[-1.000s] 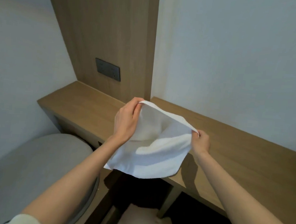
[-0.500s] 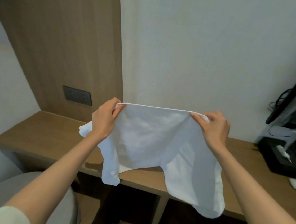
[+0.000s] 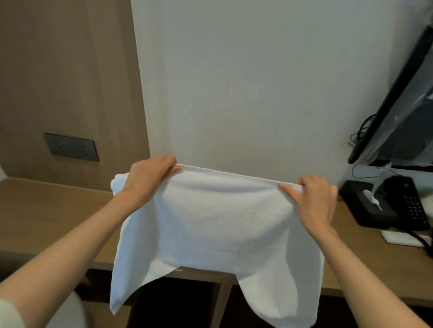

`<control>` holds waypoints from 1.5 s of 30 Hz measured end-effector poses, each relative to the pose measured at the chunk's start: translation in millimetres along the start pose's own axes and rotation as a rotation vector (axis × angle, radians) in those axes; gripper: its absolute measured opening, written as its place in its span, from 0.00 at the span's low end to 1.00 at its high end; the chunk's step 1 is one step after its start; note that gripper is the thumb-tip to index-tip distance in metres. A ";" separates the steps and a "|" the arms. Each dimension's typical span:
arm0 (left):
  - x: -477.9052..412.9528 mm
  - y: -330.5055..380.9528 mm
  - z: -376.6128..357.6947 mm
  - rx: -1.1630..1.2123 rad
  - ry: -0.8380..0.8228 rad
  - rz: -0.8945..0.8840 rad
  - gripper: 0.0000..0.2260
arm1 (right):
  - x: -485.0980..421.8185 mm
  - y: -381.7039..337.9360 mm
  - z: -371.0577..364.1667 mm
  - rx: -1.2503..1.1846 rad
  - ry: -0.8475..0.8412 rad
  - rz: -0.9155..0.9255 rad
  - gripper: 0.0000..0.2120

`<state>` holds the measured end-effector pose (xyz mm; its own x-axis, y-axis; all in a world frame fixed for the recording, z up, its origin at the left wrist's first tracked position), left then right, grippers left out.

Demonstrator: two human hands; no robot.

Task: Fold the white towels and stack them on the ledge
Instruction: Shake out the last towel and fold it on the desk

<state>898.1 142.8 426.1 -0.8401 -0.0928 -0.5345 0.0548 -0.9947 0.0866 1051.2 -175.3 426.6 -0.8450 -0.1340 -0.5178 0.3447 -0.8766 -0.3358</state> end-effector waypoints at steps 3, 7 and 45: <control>-7.6 -13.6 -32.3 -0.055 -0.123 0.008 0.07 | -2.5 3.4 -26.9 0.046 -0.052 0.071 0.16; -33.8 -35.3 -58.8 -0.040 -0.204 0.089 0.07 | -29.9 -2.8 -59.9 0.107 -0.090 0.095 0.12; 125.7 7.5 -192.8 0.098 -0.621 -0.018 0.15 | 110.2 105.1 -164.8 0.373 -0.781 0.013 0.30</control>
<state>896.9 115.3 197.4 -0.9988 -0.0042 0.0493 0.0127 -0.9845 0.1749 1061.7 -206.1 204.6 -0.9279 -0.3044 0.2154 0.3152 -0.9489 0.0170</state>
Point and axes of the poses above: each hand's wrist, its own x-axis away from the middle knuckle, its own z-axis out of the back of the hand, y = z × x, the point moved 7 cm from there along -x, towards the middle knuckle, and after that the axes turned 8 degrees about -z, right-handed, at the moved point
